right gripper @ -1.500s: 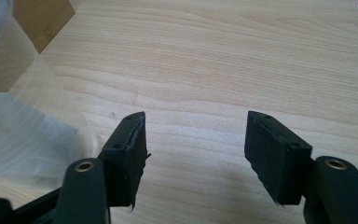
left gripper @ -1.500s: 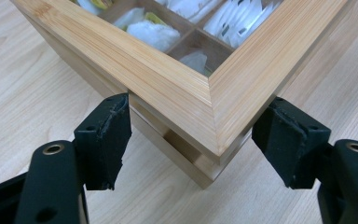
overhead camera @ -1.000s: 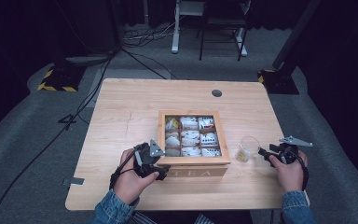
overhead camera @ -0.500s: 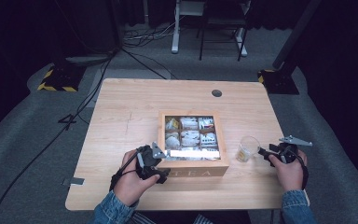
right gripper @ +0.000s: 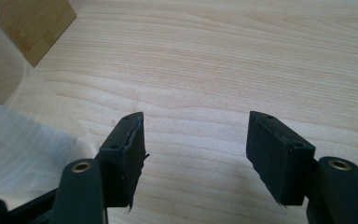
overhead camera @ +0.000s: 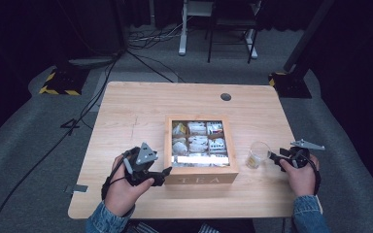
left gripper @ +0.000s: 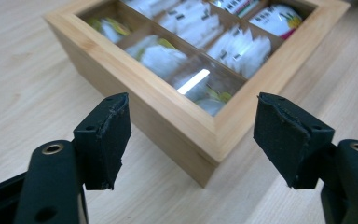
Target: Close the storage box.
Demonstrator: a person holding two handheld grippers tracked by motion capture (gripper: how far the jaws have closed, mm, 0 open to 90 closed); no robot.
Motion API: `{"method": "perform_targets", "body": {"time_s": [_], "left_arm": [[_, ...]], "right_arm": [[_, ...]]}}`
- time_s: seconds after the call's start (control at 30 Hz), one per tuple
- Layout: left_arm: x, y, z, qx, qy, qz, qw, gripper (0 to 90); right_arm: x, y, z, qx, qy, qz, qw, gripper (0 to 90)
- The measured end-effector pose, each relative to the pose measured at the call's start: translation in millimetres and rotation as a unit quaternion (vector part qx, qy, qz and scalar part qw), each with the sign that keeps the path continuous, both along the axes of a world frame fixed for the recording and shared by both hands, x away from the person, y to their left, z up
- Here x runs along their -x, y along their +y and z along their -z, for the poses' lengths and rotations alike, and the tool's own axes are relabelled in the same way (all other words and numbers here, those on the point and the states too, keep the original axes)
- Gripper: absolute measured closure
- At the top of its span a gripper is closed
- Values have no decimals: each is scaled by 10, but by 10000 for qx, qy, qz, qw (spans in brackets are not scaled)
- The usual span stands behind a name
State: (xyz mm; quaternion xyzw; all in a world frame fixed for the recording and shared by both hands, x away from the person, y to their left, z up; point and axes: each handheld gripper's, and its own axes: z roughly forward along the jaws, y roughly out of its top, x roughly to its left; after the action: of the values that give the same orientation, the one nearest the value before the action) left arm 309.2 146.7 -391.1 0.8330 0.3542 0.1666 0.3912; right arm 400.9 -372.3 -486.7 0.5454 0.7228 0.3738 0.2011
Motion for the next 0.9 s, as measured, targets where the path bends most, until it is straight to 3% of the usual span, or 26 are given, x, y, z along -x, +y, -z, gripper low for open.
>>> {"method": "perform_targets", "body": {"time_s": [0.17, 0.3, 0.4, 0.53, 0.7, 0.9], "left_arm": [[-5, 164, -62, 162, -162, -124, 9997, 256], [-64, 313, -46, 91, -273, -179, 9994, 222], [-150, 450, -5, 99, -275, -356, 9989, 220], [-301, 650, 130, -87, -92, -712, 9974, 215], [-463, 855, 318, -229, 156, -917, 9954, 212], [-602, 1024, 553, -397, 391, -1091, 9925, 212]], "right_arm": [[-17, 18, 6, -19, 7, -2, 10000, 382], [-23, 15, 26, -7, 28, -13, 10000, 380], [-9, -5, 33, -26, 33, 32, 10000, 374], [1, -33, 66, -106, -27, 55, 9999, 357], [7, -47, 110, -106, -10, 80, 9999, 332], [8, -43, 147, 80, -11, -13, 10000, 322]]}}
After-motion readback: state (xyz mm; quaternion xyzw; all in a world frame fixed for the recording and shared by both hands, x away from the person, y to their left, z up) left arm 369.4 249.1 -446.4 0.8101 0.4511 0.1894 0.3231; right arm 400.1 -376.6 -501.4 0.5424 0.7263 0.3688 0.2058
